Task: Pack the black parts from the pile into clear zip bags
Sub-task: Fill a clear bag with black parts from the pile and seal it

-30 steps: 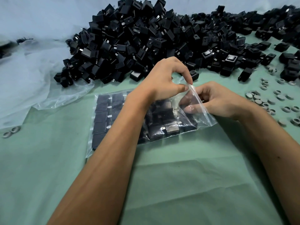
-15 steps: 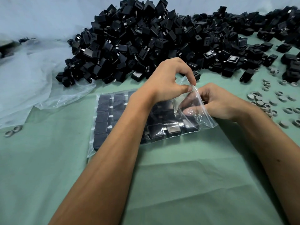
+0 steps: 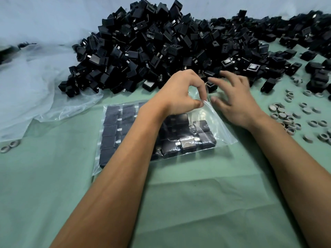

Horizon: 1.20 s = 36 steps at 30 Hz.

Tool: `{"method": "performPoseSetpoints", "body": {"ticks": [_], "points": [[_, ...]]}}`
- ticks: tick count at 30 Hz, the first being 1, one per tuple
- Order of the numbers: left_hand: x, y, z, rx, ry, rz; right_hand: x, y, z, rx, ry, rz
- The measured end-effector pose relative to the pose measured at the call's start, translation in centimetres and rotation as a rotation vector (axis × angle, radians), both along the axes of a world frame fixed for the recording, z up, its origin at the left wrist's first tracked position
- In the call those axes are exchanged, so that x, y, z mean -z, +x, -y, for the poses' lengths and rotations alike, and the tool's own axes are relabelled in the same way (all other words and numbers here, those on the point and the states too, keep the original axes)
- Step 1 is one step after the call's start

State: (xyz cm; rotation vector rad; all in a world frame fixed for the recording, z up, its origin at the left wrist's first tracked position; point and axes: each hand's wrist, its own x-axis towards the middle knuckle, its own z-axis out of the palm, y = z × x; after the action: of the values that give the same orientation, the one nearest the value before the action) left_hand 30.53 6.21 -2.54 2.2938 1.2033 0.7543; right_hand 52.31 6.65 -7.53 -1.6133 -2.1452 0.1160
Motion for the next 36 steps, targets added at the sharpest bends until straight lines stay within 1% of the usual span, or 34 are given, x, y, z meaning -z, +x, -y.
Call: {"method": "performPoseSetpoints", "body": {"ticks": [2,3,4,5,7,9,11,14,16,18,20,21,23,25,26,29,32,36], "points": [[-0.1,0.0,0.1,-0.006,0.003,-0.009,0.3,-0.5,-0.5,-0.029,-0.097,0.141],[-0.1,0.0,0.0,-0.005,0.004,-0.011,0.4,-0.6,-0.6,-0.043,-0.121,0.165],[-0.2,0.0,0.0,-0.003,0.004,-0.013,0.3,-0.5,-0.6,-0.057,-0.12,0.139],[-0.2,-0.1,0.0,-0.003,0.004,-0.015,0.3,-0.4,-0.5,-0.069,-0.085,0.074],[-0.2,-0.1,-0.1,-0.001,-0.001,-0.017,0.4,-0.1,-0.1,-0.059,0.052,-0.058],[-0.3,-0.1,-0.1,-0.002,-0.014,0.001,0.3,0.1,0.3,-0.01,0.12,-0.103],[-0.3,-0.2,0.0,-0.006,-0.02,0.032,0.1,0.2,0.4,0.001,0.094,-0.096],[-0.5,-0.2,0.1,0.0,-0.019,0.058,-0.3,0.0,0.6,-0.054,0.055,-0.136],[-0.5,-0.1,0.2,0.003,-0.008,0.055,-0.6,0.1,0.9,-0.065,0.063,-0.245],[-0.5,0.0,0.1,0.0,0.014,0.056,-0.9,0.4,1.2,-0.047,0.069,-0.413],[-0.5,0.1,0.0,-0.008,0.043,0.069,-1.2,0.6,1.4,-0.079,0.009,-0.529],[-0.5,0.2,0.0,-0.015,0.056,0.073,-1.3,0.5,1.6,-0.114,-0.04,-0.548],[-0.5,0.3,0.0,-0.02,0.081,0.07,-1.4,-0.2,2.0,-0.178,-0.111,-0.527],[-0.6,0.4,0.0,-0.019,0.096,0.074,-1.1,-0.9,2.2,-0.222,-0.119,-0.47],[-0.6,0.3,0.0,-0.018,0.099,0.082,-0.9,-1.2,2.3,-0.233,-0.128,-0.471],[-0.5,0.1,-0.1,-0.034,0.101,0.106,-0.6,-1.7,2.4,-0.247,-0.25,-0.616],[-0.3,-0.5,-0.6,-0.145,0.105,0.095,-0.7,-1.4,2.3,-0.267,-0.309,-0.632],[0.4,-2.5,-1.7,-0.354,0.072,-0.059,-1.0,-0.8,2.3,-0.332,-0.413,-0.618]]}}
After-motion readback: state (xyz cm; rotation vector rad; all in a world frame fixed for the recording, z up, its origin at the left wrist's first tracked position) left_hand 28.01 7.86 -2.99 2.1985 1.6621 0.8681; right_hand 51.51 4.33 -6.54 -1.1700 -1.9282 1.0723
